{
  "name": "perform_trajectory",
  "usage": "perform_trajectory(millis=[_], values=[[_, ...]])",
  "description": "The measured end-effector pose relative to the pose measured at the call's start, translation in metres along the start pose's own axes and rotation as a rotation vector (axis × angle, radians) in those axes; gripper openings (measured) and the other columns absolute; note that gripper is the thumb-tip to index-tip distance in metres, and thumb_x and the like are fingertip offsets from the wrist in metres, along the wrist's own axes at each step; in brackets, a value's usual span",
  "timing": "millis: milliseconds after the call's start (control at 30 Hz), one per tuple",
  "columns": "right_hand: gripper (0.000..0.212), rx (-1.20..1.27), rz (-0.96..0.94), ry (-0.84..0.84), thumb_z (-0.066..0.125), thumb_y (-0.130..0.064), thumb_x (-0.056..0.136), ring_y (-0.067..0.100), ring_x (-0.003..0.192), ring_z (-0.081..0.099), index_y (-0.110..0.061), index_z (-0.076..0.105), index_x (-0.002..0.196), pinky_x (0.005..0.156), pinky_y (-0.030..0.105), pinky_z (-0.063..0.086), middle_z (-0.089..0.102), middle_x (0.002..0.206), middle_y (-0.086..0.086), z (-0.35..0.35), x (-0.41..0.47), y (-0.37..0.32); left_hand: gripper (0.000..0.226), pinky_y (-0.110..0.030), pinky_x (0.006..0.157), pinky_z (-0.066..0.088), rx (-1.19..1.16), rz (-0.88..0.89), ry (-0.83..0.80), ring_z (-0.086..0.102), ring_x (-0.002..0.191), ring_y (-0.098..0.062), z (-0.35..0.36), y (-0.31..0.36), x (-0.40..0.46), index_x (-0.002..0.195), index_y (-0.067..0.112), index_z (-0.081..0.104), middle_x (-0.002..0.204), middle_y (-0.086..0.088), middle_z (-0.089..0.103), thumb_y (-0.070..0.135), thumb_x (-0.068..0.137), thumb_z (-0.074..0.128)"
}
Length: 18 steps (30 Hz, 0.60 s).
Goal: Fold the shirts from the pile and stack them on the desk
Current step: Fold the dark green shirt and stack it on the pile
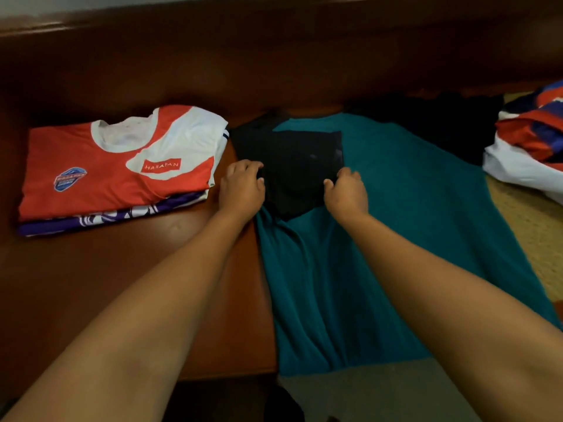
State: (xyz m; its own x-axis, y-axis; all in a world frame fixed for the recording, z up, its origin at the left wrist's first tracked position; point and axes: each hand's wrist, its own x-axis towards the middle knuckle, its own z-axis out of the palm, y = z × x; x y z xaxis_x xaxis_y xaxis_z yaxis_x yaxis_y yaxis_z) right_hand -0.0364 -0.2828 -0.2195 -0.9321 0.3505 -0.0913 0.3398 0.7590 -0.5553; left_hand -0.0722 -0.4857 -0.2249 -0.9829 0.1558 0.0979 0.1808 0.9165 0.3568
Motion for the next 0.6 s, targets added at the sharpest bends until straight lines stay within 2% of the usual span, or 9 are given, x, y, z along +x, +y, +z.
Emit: perform_trajectory(millis=[133, 300, 433, 500, 600], values=[[0.045, -0.122, 0.03, 0.026, 0.05, -0.035, 0.097, 0.037, 0.119, 0.046, -0.001, 0.047, 0.126, 0.095, 0.042, 0.041, 0.048, 0.128, 0.02, 0.002, 0.035, -0.006, 0.042, -0.043, 0.107, 0.036, 0.07, 0.026, -0.099, 0.041, 0.127, -0.029, 0.001, -0.019, 0.046, 0.135, 0.013, 0.05, 0.137, -0.012, 0.05, 0.025, 0.095, 0.05], [0.053, -0.178, 0.172, 0.008, 0.05, -0.044, 0.096, 0.034, 0.126, 0.044, -0.003, 0.047, 0.13, 0.099, 0.042, 0.038, 0.047, 0.135, 0.018, 0.001, 0.083, -0.024, 0.045, -0.046, 0.107, 0.034, 0.143, 0.064, -0.124, 0.036, 0.133, -0.03, 0.0, -0.033, 0.09, 0.14, 0.013, 0.043, 0.143, -0.011, 0.043, 0.024, 0.097, 0.049], [0.038, -0.039, 0.324, -0.056, 0.053, -0.022, 0.093, 0.036, 0.122, 0.05, -0.004, 0.054, 0.126, 0.099, 0.042, 0.045, 0.053, 0.133, 0.017, -0.003, 0.116, -0.035, 0.056, -0.049, 0.112, 0.028, 0.146, 0.083, -0.251, 0.024, 0.14, -0.032, -0.001, -0.036, 0.114, 0.148, 0.013, 0.028, 0.152, -0.011, 0.031, 0.024, 0.097, 0.048], [0.037, 0.036, 0.317, -0.026, 0.05, -0.015, 0.093, 0.036, 0.119, 0.053, -0.001, 0.052, 0.127, 0.097, 0.04, 0.048, 0.053, 0.132, 0.019, -0.009, 0.129, -0.041, 0.061, -0.048, 0.113, 0.026, 0.154, 0.093, -0.317, 0.023, 0.141, -0.033, -0.004, -0.034, 0.127, 0.15, 0.013, 0.022, 0.152, -0.013, 0.03, 0.025, 0.096, 0.049], [0.038, 0.106, 0.256, 0.043, 0.045, -0.007, 0.094, 0.033, 0.118, 0.053, -0.005, 0.045, 0.132, 0.095, 0.035, 0.045, 0.051, 0.132, 0.018, -0.02, 0.146, -0.052, 0.05, -0.046, 0.104, 0.032, 0.26, 0.132, -0.289, 0.035, 0.128, -0.036, -0.012, -0.031, 0.145, 0.14, 0.009, 0.039, 0.138, -0.017, 0.044, 0.027, 0.095, 0.05]])
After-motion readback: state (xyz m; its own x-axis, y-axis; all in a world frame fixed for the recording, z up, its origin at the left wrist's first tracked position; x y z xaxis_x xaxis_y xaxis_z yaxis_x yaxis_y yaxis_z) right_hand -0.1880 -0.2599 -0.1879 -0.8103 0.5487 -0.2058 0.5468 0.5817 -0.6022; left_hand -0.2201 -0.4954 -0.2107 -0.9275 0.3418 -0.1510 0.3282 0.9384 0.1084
